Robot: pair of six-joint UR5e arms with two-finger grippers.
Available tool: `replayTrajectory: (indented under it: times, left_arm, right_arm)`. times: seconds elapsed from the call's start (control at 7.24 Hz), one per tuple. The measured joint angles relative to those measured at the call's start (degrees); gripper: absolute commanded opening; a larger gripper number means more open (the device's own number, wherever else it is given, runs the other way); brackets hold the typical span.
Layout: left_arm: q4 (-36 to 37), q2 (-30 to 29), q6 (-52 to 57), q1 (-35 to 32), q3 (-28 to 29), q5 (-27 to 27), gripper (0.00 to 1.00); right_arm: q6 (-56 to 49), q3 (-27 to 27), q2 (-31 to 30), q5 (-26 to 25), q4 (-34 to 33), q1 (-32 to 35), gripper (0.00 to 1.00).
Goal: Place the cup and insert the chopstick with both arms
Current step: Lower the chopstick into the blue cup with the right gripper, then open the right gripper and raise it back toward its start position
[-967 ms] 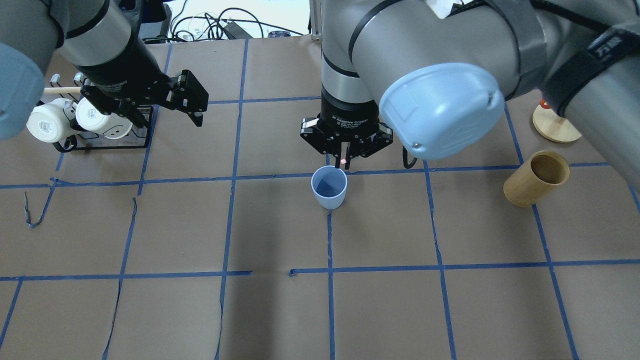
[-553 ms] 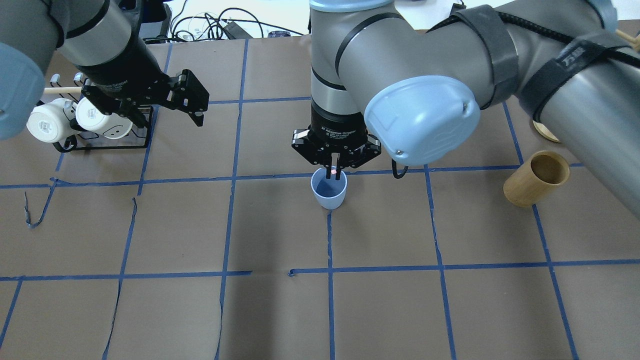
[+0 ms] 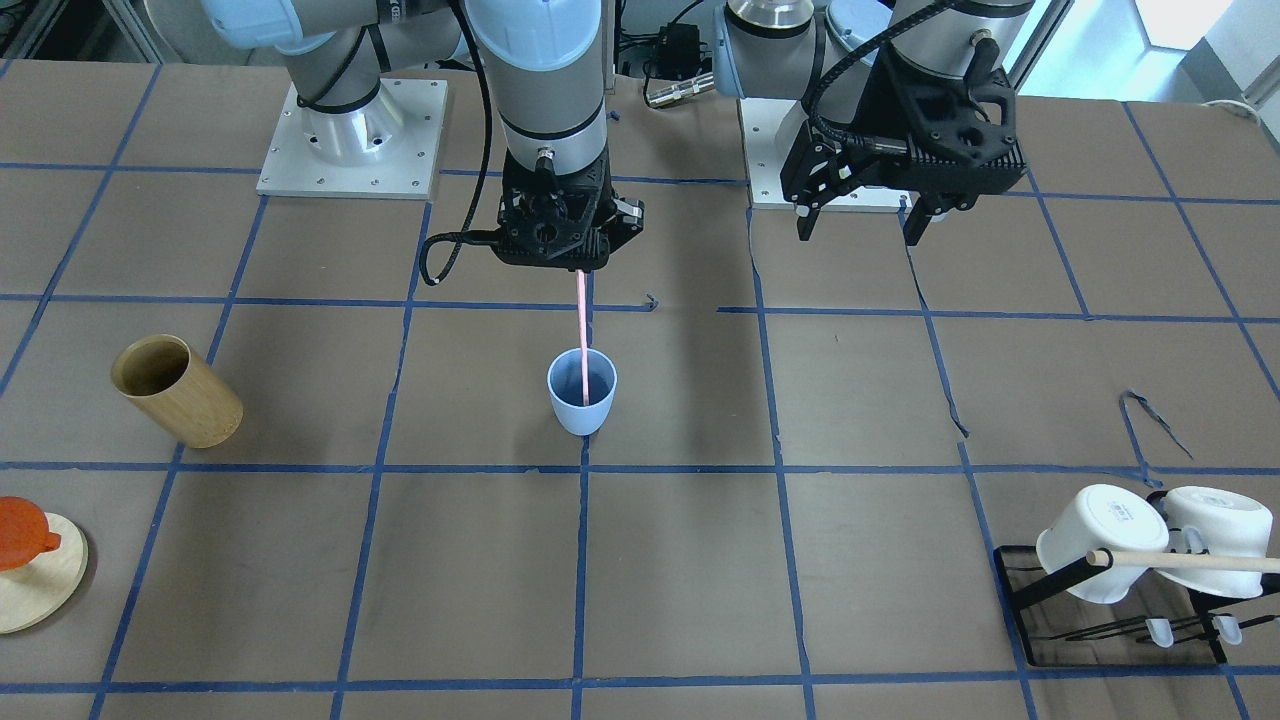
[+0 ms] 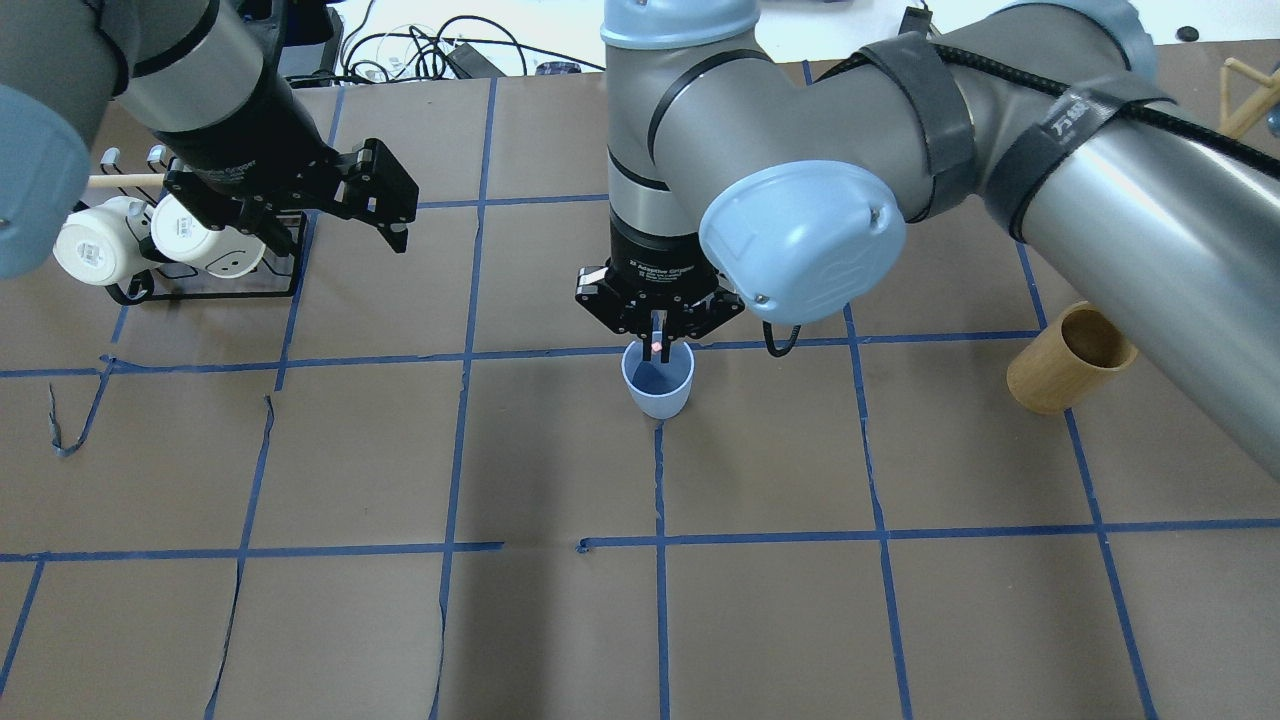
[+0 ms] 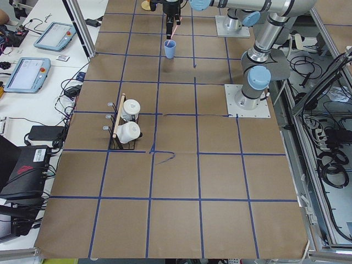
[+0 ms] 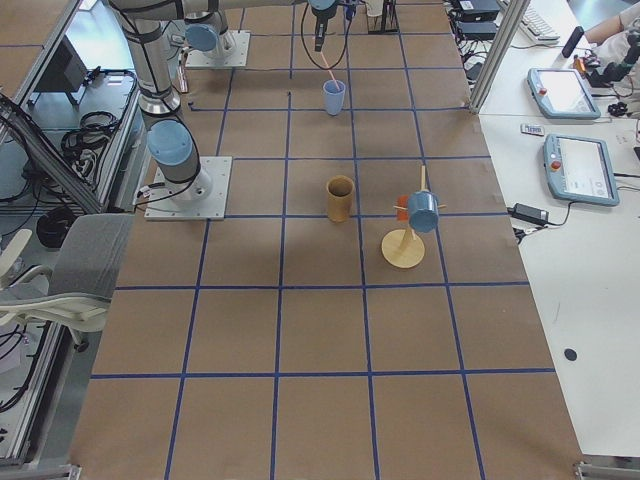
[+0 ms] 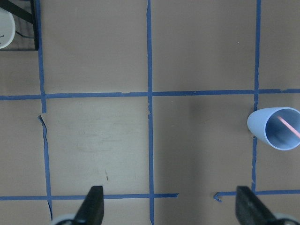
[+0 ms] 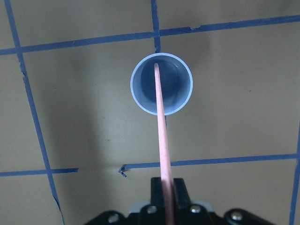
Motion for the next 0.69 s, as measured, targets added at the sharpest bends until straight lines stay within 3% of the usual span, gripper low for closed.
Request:
replayTrajectory:
  times: [0.28,0.41,0.55,0.69]
  left_arm:
    - [-0.01,0.03,0.0,0.03,0.06,0.01,1.0]
    - [0.02,0.04,0.02,0.03,0.06,0.02,1.0]
    - [0.02,0.05,0.04,0.03,0.07,0.01,1.0]
    - [-0.01,0.06,0.04,0.03,0.07,-0.01,1.0]
  right_arm:
    - [-0.14,0.15,1.47,-0.5,-0.8,0.0,0.24]
    - [-0.39,0.55,1.88,-0.75,-1.15,-0.01,0.36]
    - [-0.82,1.2,2.14,-0.86,-2.31,-0.05,0.58]
    - [-1.1,1.65,2.24,-0.92,-4.11,-0.12,0.89]
